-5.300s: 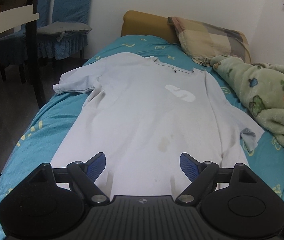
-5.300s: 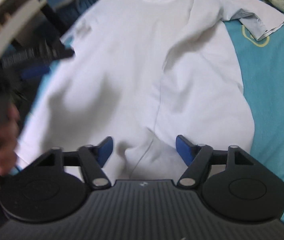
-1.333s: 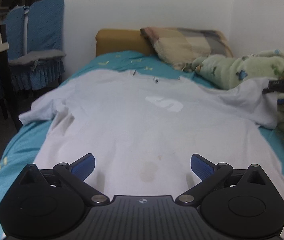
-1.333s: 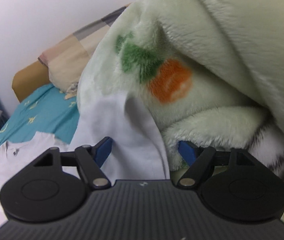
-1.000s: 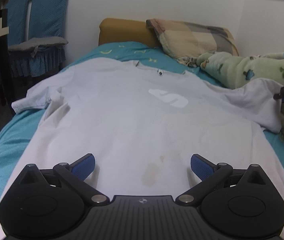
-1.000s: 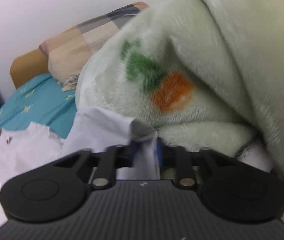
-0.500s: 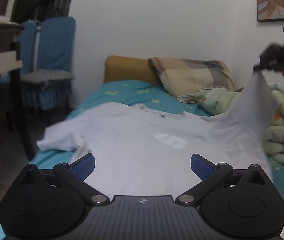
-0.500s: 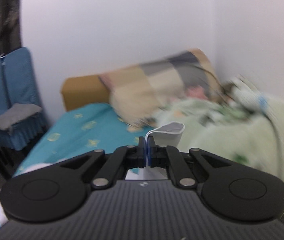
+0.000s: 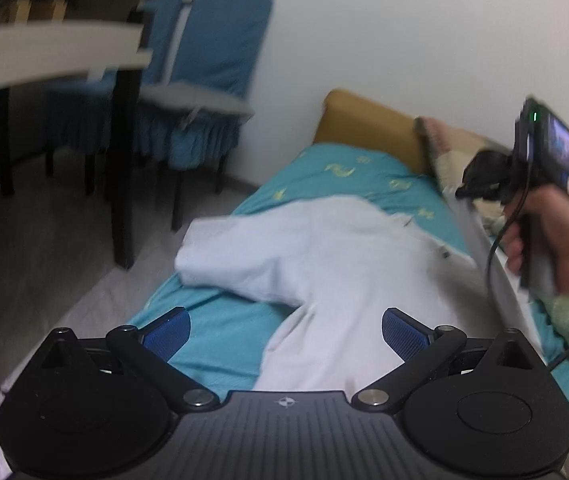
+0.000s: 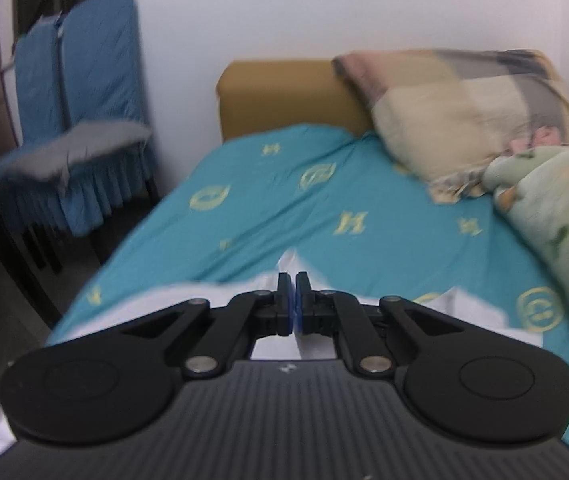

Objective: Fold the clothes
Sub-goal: 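Open the right gripper to release the folded side onto the shirt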

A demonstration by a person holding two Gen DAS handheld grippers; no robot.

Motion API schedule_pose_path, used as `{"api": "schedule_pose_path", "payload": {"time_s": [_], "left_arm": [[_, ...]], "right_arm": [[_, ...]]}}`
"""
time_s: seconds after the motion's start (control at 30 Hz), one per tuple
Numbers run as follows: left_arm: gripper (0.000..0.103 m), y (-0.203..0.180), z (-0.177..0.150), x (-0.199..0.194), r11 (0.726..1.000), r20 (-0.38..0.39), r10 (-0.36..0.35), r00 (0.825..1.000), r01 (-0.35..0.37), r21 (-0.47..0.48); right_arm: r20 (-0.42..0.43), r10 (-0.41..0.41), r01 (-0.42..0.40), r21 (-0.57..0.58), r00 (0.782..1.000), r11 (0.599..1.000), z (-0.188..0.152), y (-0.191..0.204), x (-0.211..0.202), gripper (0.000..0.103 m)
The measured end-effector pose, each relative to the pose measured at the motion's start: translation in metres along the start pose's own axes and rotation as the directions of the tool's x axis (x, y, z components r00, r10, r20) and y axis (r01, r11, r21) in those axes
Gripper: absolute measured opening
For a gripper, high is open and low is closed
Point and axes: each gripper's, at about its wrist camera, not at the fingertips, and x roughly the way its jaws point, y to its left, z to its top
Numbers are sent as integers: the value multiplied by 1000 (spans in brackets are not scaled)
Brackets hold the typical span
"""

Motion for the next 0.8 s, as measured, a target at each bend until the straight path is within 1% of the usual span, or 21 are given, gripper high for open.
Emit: {"api": "schedule_pose_path", "payload": {"time_s": [0.07, 0.1, 0.13, 0.17, 0.2, 0.23, 0.27, 0.37, 0.47, 0.6, 0.67, 0.8], "left_arm": [[103, 3, -6, 11, 1000, -29, 14, 999, -14, 0], [103, 2, -8, 15, 1000, -39, 16, 999, -16, 7], [103, 0, -10, 17, 1000, -46, 17, 999, -16, 16], [103, -1, -12, 20, 1000, -52, 17, 998, -16, 26], [103, -3, -14, 23, 999, -59, 17, 998, -15, 36], [103, -4, -16, 25, 999, -65, 18, 998, -15, 45], [103, -6, -18, 28, 998, -72, 18, 997, -14, 55], [103, -10, -20, 27, 998, -80, 7, 997, -1, 64], [103, -13, -19, 19, 998, -74, -16, 997, 21, 59], [103, -24, -20, -3, 994, -58, -51, 997, 56, 90], [103, -30, -21, -14, 992, -51, -68, 996, 73, 105], [103, -42, -23, -37, 985, -37, -103, 994, 107, 136]], "right_arm": [[-33, 18, -18, 5, 999, 1000, -12, 2, 14, 7], [-49, 28, -27, 7, 998, 1000, -17, 3, 21, 13], [-71, 36, -34, 22, 997, 999, -19, 1, 25, 23], [-68, 44, -41, 44, 997, 998, -20, -2, 24, 55], [-65, 51, -47, 66, 997, 997, -21, -4, 23, 82], [-57, 50, -45, 85, 997, 995, -22, -10, 10, 88], [-49, 49, -44, 103, 998, 994, -22, -15, -2, 85], [-25, 44, -39, 159, 999, 987, -25, -30, -39, 85], [12, 56, -58, 229, 998, 972, -40, -57, -113, 85], [19, 33, -37, 279, 999, 960, -74, -87, -215, 85], [12, 16, -19, 279, 1000, 960, -94, -96, -259, 85], [-21, -39, 43, 252, 999, 967, -133, -104, -327, 85]]}}
